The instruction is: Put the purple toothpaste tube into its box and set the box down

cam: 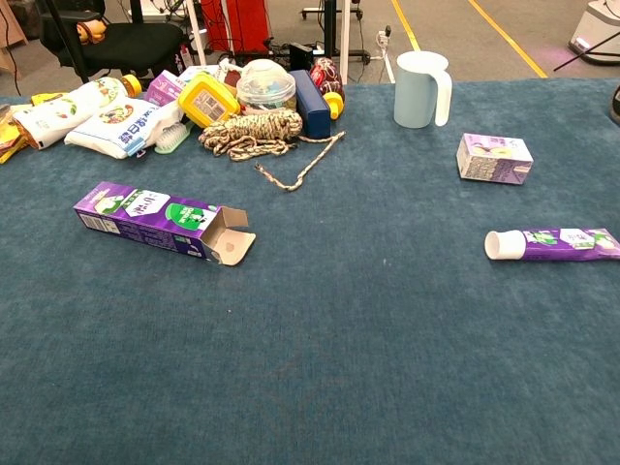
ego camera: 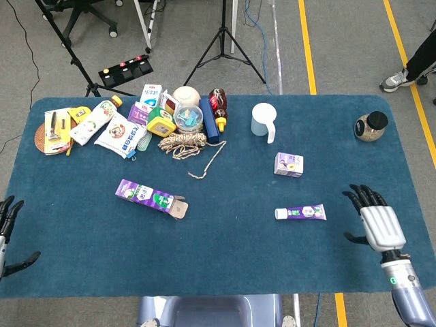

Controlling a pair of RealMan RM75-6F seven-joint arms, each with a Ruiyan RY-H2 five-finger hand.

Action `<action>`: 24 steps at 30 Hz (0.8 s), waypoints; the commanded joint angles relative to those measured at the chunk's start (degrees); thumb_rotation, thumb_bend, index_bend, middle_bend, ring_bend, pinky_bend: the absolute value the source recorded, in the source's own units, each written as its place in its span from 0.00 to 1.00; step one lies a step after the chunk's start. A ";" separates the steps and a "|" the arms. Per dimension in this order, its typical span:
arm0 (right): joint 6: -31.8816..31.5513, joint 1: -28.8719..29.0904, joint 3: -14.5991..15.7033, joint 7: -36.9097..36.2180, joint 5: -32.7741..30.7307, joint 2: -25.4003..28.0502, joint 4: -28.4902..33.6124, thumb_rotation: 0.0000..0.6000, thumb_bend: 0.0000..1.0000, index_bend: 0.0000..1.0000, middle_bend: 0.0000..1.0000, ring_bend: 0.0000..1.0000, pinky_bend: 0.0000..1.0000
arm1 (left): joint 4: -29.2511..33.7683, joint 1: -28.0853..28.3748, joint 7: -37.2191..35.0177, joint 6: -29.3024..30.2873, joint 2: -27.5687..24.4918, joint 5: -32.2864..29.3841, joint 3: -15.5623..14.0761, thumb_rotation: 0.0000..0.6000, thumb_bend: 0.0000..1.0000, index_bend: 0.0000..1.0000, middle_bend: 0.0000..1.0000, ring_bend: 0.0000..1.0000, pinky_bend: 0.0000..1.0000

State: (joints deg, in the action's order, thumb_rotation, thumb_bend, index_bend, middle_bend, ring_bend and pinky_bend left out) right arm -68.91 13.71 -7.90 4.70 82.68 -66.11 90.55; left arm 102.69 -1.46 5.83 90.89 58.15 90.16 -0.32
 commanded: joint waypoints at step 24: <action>12.66 10.16 -1.24 8.41 -16.23 -11.26 -5.85 1.00 0.12 0.30 0.28 0.27 0.25 | 0.11 0.42 0.06 -1.03 -0.20 -1.48 0.40 1.00 0.05 0.00 0.00 0.00 0.14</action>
State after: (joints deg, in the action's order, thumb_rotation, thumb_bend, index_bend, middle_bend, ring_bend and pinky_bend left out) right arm -56.39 23.60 -9.38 12.68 66.79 -76.94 84.64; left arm 102.80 -1.05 5.89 89.87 57.95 88.69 0.08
